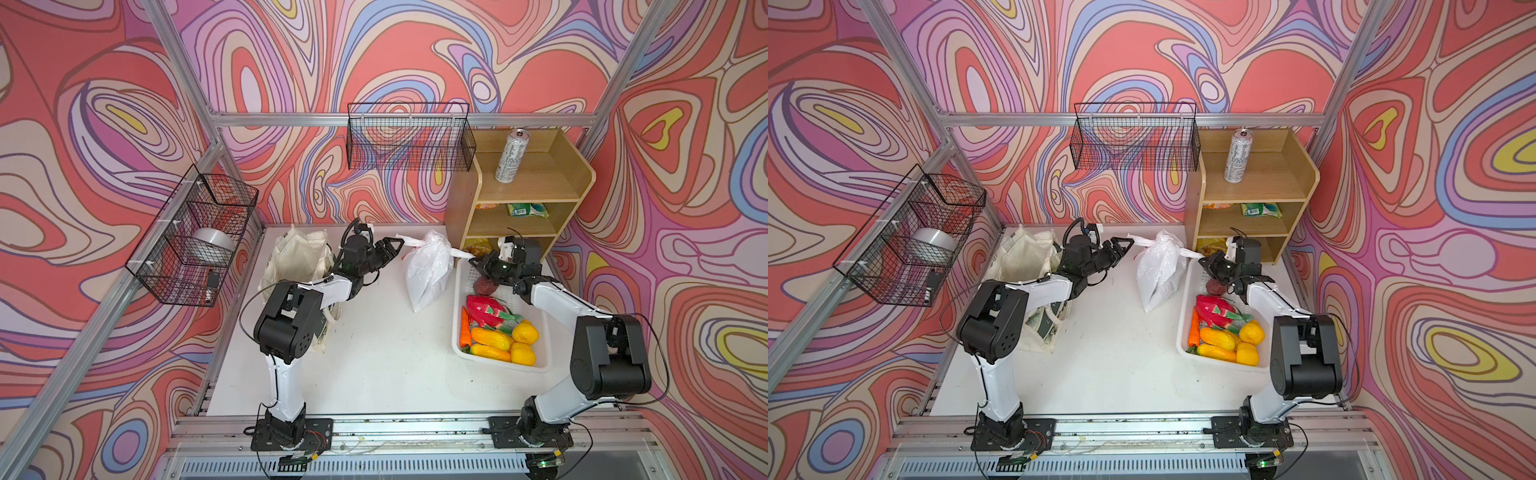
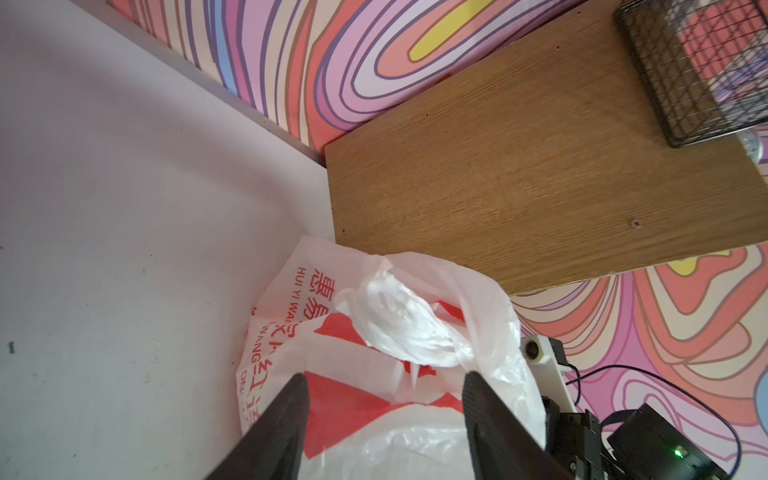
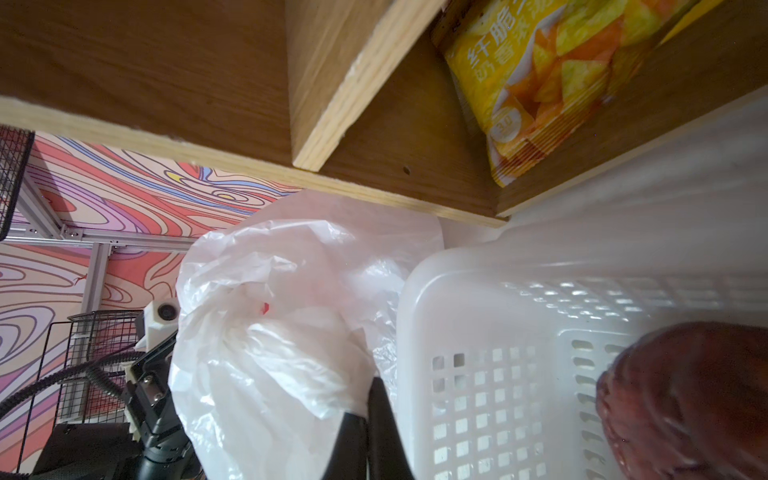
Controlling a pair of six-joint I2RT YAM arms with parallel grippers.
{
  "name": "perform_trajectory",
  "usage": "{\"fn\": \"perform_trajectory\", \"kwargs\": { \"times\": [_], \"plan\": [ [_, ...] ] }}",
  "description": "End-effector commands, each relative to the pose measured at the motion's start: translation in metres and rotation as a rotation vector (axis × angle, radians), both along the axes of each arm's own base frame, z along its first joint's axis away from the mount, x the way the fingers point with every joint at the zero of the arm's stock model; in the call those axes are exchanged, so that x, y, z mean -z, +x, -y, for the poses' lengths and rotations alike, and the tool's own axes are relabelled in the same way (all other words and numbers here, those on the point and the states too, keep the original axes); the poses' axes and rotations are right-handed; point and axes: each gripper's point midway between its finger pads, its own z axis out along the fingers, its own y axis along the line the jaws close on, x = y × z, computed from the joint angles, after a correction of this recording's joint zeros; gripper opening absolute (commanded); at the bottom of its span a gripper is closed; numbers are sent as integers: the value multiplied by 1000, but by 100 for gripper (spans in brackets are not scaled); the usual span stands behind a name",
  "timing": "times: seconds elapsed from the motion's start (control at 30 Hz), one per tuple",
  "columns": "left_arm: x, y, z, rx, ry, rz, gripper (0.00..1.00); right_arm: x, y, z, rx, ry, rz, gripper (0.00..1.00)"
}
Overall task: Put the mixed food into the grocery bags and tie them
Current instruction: 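Reach both grippers to the knotted white bag top and grasp it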
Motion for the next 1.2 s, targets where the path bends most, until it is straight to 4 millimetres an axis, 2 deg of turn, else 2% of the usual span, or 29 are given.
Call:
{"fn": "perform_trajectory", "kwargs": {
  "times": [0.0,0.2,0.33,0.37,0.4,0.53,0.57,0.67,0.8,0.9,1.0,1.07,1.17],
  "plan": [
    [-26,10,12,-5,-67,66,63,-14,1,0,-4,-26,38,0],
    [-29,25,22,-9,-119,78,67,-10,-1,0,-8,-31,30,0],
    [-24,36,31,-5,-144,65,65,-8,-1,0,-10,-38,26,0],
    [-21,40,32,-8,-149,63,61,-7,0,0,-11,-39,24,0],
    [-20,43,33,-11,-158,67,52,-6,0,0,-12,-41,22,0],
    [-37,56,25,-28,-189,125,6,-14,4,1,-13,-55,34,0],
    [-44,58,23,-24,-179,140,0,-16,5,1,-15,-58,36,0],
    [-65,55,21,-5,-120,192,0,-24,7,0,-23,-62,46,0],
    [-91,35,25,29,-22,261,0,-43,9,-6,-40,-99,74,0],
    [-104,15,33,63,122,315,0,-64,11,-22,-74,-168,105,0],
    [-120,-12,59,142,309,416,0,-88,16,-50,-136,-248,148,0],
    [-126,-30,81,223,411,479,0,-103,20,-77,-195,-300,181,0],
    [-123,-40,100,286,415,485,0,-117,23,-119,-272,-312,223,0]
  ]
}}
